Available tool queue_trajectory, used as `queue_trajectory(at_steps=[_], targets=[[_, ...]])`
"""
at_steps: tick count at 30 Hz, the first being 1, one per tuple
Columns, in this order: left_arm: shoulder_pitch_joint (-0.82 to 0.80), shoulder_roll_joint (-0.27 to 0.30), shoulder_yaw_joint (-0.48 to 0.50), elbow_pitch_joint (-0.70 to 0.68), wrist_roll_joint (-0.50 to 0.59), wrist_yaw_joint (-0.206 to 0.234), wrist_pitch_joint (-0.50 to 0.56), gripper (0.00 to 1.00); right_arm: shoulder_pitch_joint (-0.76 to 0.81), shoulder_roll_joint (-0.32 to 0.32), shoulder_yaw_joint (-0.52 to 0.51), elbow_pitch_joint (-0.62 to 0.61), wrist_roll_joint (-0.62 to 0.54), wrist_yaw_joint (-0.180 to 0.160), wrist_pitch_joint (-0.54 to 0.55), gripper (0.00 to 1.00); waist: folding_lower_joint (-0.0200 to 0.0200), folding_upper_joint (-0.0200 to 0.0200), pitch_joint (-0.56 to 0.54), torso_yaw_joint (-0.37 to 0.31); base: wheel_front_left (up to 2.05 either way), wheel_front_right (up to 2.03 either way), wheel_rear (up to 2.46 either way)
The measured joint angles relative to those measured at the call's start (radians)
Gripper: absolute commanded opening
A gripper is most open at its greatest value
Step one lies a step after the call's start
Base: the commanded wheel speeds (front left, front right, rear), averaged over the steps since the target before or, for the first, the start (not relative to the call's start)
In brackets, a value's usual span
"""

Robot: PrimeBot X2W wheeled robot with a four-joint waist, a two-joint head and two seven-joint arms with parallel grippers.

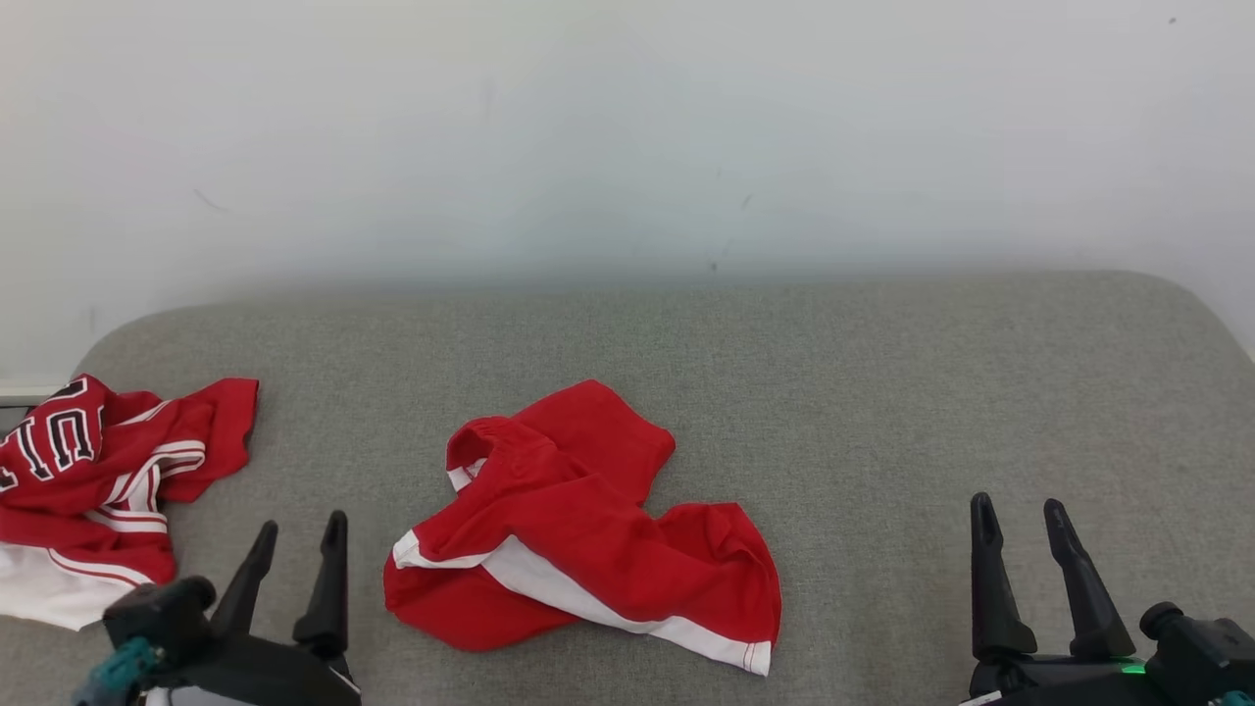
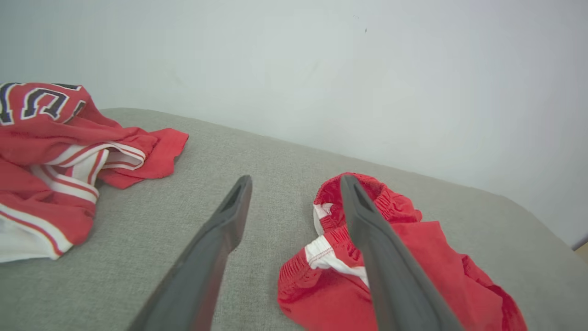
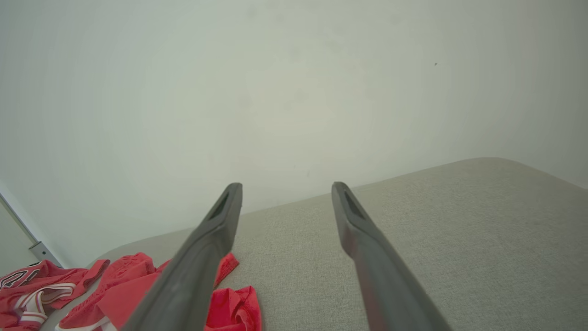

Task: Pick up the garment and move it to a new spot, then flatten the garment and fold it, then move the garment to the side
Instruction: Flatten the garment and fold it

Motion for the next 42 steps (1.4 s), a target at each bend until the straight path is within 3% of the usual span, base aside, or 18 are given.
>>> queue_trajectory(at_steps=[7, 11, 26, 42], targets=[[0.08, 0.017, -0.004, -0.103, 0.18, 0.01, 0.0, 1.0, 0.032, -0.012, -0.032, 0.029, 0.008, 0.001, -0.018, 1.0, 0.0, -0.0001, -0.012, -0.002, 0.0, 0.0, 0.0], [0.117, 0.016, -0.004, -0.12, 0.22, 0.01, 0.0, 1.0, 0.039, -0.021, -0.042, 0.057, 0.01, 0.006, -0.02, 1.0, 0.0, 0.0, -0.013, -0.002, 0.0, 0.0, 0.0], [0.161, 0.014, 0.008, -0.081, 0.229, 0.01, 0.0, 1.0, 0.075, -0.039, -0.004, 0.189, 0.016, 0.019, 0.033, 1.0, 0.0, 0.0, -0.009, 0.032, 0.0, 0.0, 0.0], [0.182, -0.008, 0.058, -0.087, 0.255, 0.01, 0.0, 1.0, 0.051, -0.041, 0.028, 0.22, 0.006, 0.028, 0.05, 1.0, 0.0, 0.0, -0.003, 0.035, 0.0, 0.0, 0.0]])
